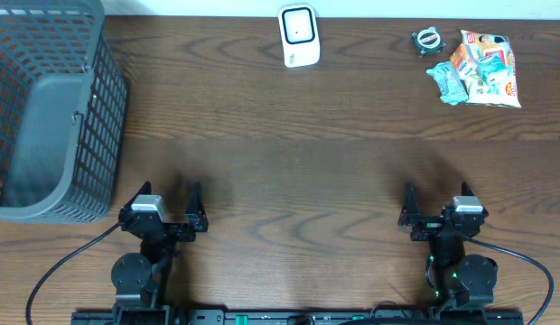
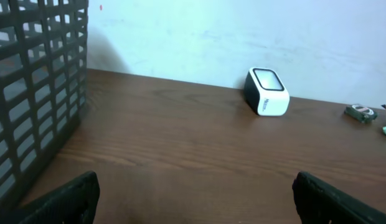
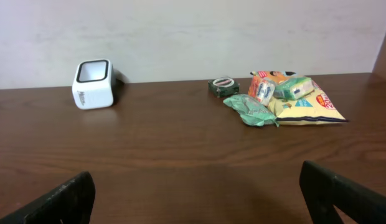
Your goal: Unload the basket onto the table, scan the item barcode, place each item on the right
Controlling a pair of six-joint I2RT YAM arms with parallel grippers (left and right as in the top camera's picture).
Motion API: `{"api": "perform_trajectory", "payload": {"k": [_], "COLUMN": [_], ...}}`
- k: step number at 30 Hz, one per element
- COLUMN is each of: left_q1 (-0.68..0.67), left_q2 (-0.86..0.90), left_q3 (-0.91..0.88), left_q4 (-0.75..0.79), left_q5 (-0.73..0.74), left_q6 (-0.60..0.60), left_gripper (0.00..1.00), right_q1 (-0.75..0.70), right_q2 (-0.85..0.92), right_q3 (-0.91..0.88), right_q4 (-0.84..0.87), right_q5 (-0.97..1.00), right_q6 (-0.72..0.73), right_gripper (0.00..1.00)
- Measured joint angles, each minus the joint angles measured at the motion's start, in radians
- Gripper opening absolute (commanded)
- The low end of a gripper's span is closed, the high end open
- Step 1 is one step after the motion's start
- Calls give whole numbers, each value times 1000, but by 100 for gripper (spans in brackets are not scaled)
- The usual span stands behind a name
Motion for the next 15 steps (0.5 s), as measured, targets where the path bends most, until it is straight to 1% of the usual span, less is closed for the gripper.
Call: {"api": "perform_trajectory", "payload": {"k": [3,10,15], "left_q1": [-1,-41,-43], "left_q2": [0,0,0], "left_q3": [1,1,1], "left_q4": [-10,-10,-10], "left_q5": [0,0,0], "left_q6": [3,88,89], "left_gripper": [98,98,98], "right_q1": [0,0,0], "right_q2": [0,0,0], "right_q3": [0,0,0], "right_q4": [0,0,0], "right_q5": [0,0,0], "right_q6": [0,0,0], "right_gripper": [99,99,99]}}
